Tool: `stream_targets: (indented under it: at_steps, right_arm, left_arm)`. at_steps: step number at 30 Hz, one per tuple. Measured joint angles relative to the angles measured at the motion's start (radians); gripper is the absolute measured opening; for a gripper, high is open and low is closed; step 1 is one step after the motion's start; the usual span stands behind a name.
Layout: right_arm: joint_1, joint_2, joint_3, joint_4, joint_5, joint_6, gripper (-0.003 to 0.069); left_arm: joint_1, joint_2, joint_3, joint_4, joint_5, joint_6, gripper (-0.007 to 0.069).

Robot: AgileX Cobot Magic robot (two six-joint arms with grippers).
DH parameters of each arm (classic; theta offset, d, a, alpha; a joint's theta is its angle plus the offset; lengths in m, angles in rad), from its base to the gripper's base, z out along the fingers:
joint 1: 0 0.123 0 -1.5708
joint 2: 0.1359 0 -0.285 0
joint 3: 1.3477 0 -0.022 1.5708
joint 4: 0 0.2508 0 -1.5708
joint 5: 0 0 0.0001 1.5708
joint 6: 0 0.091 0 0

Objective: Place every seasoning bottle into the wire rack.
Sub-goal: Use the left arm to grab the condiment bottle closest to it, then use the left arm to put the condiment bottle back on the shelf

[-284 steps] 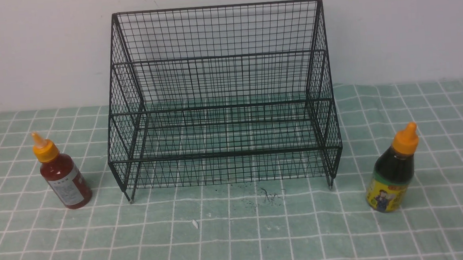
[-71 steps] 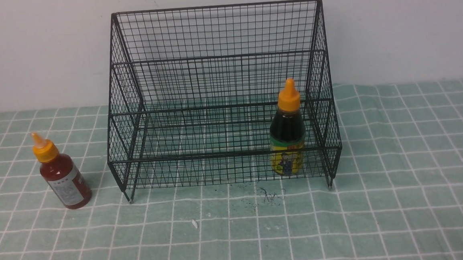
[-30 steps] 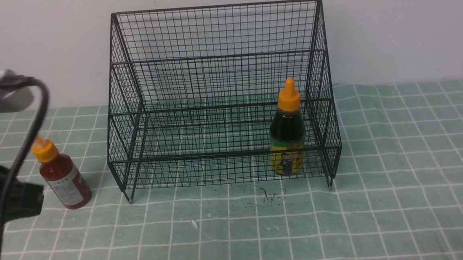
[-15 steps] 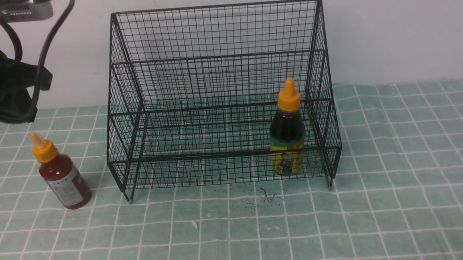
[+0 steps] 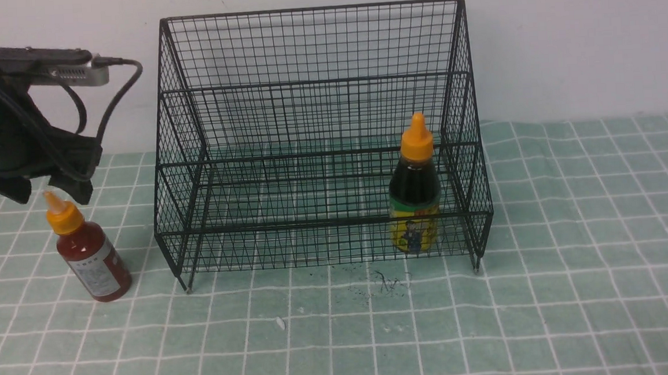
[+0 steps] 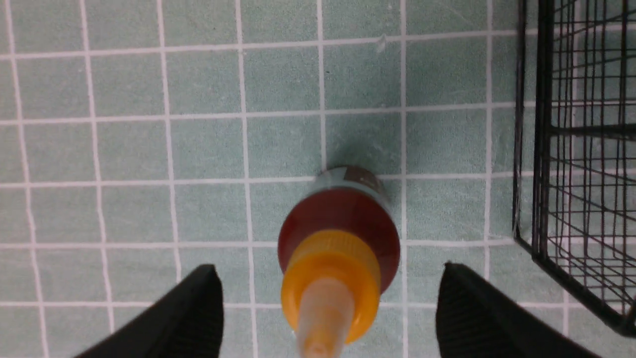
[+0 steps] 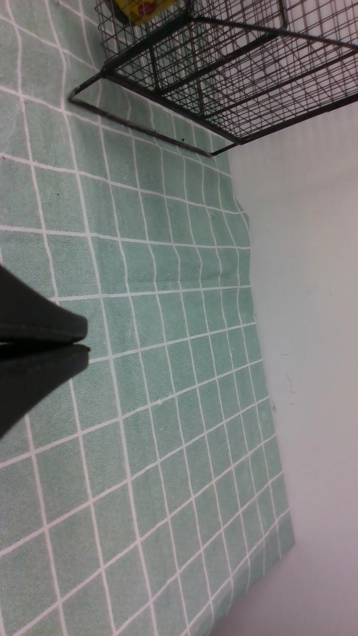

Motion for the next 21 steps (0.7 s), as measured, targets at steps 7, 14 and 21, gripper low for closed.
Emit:
stream_targets:
  at_steps: [7,14,21]
  right_arm:
    - [0.0,0.0,0.0,0.0,0.0,0.0,-0.0012]
    - [0.0,0.0,0.0,0.0,0.0,0.0,-0.0012]
    - [0.0,0.0,0.0,0.0,0.0,0.0,-0.0012]
  left_arm:
    - [0.0,0.102,0.0,0.006,0.034,-0.016,0.0382]
    - [-0.002,0.074,-0.006,0.025,0.057,-0.02,0.0281]
    - [-0.002,-0.104,-0.153,0.006,0.129,-0.023,0.0281]
